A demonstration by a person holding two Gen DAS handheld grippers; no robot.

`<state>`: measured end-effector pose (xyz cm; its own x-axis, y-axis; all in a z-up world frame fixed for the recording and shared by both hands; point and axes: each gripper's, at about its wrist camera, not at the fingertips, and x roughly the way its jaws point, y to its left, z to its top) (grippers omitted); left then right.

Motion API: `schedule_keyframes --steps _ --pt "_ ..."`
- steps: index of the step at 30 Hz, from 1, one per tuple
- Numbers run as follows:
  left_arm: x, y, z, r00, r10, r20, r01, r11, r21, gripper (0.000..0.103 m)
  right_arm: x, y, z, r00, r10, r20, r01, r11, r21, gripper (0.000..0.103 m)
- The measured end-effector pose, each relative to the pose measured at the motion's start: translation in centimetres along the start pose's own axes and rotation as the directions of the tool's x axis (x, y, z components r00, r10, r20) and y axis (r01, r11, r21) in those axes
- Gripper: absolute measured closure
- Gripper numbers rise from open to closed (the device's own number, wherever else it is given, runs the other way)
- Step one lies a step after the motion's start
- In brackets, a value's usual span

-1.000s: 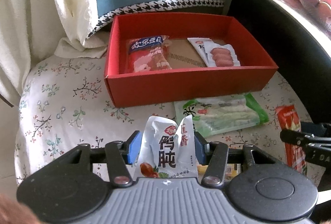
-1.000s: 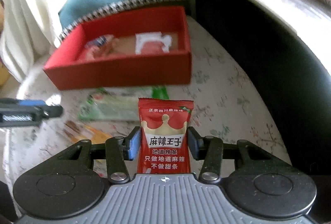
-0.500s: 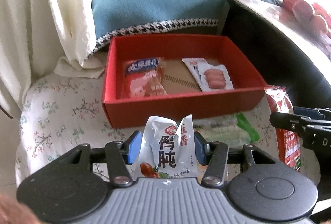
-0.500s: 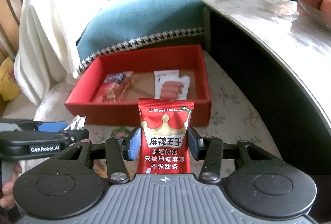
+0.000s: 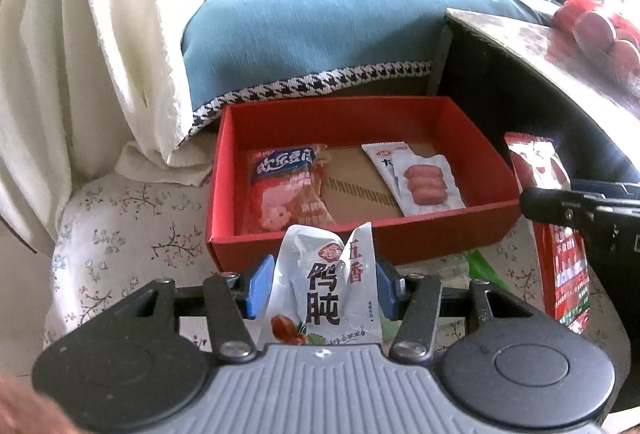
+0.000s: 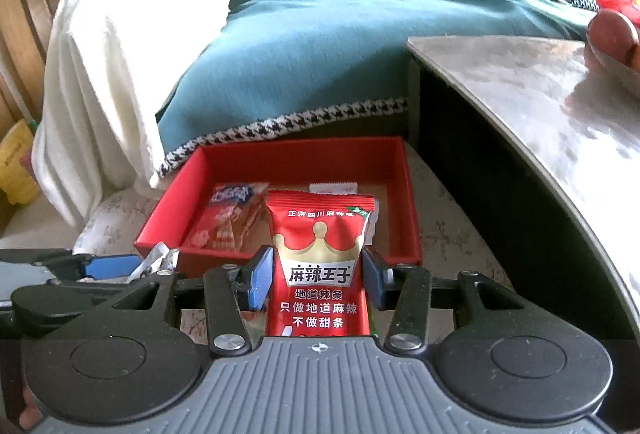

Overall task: Organize snacks
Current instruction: 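Carry both packets over the red box and lower them inside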

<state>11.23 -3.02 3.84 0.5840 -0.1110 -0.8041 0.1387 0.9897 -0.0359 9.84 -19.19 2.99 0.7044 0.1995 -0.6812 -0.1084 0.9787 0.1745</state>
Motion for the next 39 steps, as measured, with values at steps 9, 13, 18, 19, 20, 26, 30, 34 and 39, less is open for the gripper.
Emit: schedule_keyframes --steps 9,13,18,19,20,26,30,34,39 --pt "0.4 0.2 0.6 1.0 0.019 0.018 -0.019 1.0 -0.006 0.058 0.5 0.2 1.1 1.0 -0.002 0.019 0.002 1.0 -0.007 0.048" --pt "0.5 0.1 0.9 0.999 0.029 0.031 -0.029 1.0 -0.001 0.058 0.7 0.4 1.3 1.0 -0.005 0.019 0.005 1.0 -0.011 0.048" --pt "0.7 0.1 1.4 0.999 0.035 0.038 -0.035 0.999 0.007 0.058 1.2 0.5 1.6 1.0 -0.01 0.017 0.01 1.0 -0.016 0.048" --pt "0.7 0.1 1.5 0.999 0.036 0.039 -0.036 0.999 0.007 0.058 1.2 0.5 1.6 1.0 -0.011 0.018 0.011 1.0 -0.016 0.048" --pt "0.8 0.1 1.5 0.998 0.037 0.041 -0.037 0.999 0.007 0.058 1.2 0.5 1.7 1.0 -0.011 0.02 0.012 1.0 -0.016 0.048" --pt "1.0 0.3 2.0 0.998 0.041 0.046 -0.042 0.999 0.008 0.058 1.7 0.4 2.3 1.0 -0.015 0.024 0.015 1.0 -0.018 0.048" --pt "1.2 0.4 2.3 0.998 0.047 0.051 -0.047 0.999 0.008 0.058 2.1 0.5 2.7 1.0 -0.016 0.025 0.016 1.0 -0.021 0.048" --pt "1.5 0.6 2.7 0.997 0.051 0.055 -0.052 0.999 0.007 0.058 2.4 0.5 3.2 0.999 -0.018 0.028 0.019 1.0 -0.021 0.048" --pt "1.7 0.8 3.3 0.997 0.055 0.058 -0.055 0.998 0.006 0.058 2.8 0.5 3.6 0.999 -0.021 0.032 0.021 1.0 -0.023 0.048"
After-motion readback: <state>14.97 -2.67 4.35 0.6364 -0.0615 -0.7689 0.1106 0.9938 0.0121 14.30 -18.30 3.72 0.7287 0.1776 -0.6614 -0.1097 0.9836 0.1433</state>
